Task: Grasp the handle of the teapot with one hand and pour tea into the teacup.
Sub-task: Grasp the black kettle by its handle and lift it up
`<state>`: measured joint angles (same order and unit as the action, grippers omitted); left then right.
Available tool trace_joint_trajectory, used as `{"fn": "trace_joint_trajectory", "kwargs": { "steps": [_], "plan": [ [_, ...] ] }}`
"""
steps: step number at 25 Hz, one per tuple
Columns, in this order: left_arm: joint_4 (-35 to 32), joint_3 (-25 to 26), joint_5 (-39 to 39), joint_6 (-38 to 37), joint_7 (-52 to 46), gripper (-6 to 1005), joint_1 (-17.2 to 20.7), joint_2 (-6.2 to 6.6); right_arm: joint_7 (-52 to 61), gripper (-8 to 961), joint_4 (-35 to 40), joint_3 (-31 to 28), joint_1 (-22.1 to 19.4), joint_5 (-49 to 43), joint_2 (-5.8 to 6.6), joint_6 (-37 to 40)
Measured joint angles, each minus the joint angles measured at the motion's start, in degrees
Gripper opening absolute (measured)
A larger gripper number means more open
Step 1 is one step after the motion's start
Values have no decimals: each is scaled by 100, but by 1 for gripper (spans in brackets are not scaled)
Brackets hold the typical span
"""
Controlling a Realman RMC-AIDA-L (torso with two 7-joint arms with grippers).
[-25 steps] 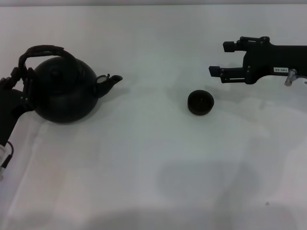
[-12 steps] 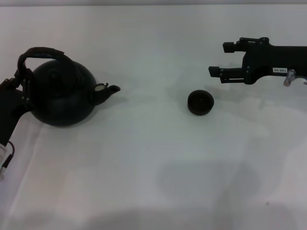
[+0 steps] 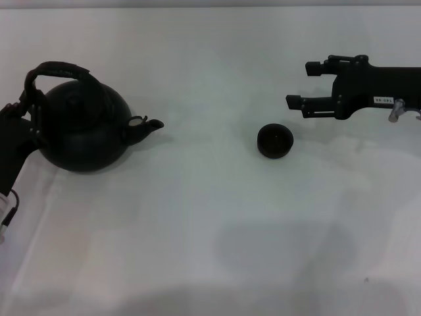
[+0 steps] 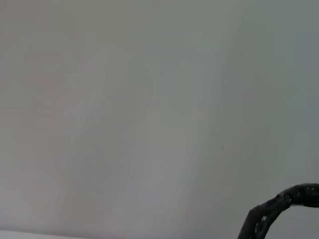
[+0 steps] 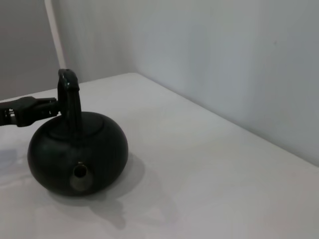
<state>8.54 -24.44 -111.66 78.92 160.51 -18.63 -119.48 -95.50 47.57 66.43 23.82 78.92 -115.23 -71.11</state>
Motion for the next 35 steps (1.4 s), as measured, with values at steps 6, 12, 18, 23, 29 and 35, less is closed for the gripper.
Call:
{"fn": "trace_joint_trajectory", "kwargs": {
  "steps": [6, 12, 18, 23, 29, 35],
  "plan": [
    [-14, 25, -37, 7, 122, 135, -63, 12, -113, 831, -109, -11, 15, 2, -5, -2],
    [-216, 22, -42, -63, 104, 136, -253, 46, -287, 830, -199, -20, 8, 173, -5, 4],
    [-552, 10, 152, -268, -3, 136, -497, 57, -527, 830, -372, -25, -7, 369, -7, 11],
    [-819, 9, 364, -718, -346, 136, -810, 64, -690, 829, -475, -25, -4, 541, -10, 12],
    [-1309, 9, 911, -910, -1106, 136, -1084, 60, -714, 829, -481, -25, -23, 580, -9, 42],
    [-1858, 9, 1536, -947, -2143, 136, -1306, 46, -726, 828, -481, -25, -27, 625, -8, 73]
  ]
}}
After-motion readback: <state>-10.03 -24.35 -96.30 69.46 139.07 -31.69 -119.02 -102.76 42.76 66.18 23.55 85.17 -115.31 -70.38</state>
